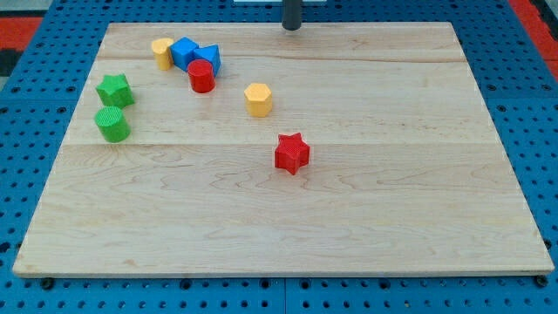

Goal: Push the yellow heart diagonal to the red circle

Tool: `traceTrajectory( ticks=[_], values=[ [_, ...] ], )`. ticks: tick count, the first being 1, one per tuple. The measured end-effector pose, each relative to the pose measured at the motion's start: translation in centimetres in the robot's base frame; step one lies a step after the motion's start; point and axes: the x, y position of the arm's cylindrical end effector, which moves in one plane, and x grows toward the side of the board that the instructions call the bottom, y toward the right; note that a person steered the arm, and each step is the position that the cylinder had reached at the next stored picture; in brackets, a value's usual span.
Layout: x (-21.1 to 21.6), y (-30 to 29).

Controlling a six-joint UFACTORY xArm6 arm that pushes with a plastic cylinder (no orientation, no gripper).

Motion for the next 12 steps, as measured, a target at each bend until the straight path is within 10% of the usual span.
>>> traceTrajectory(
  ticks=[3, 12],
  values=[
    [0.0, -19.7],
    [15.0, -15.0]
  ],
)
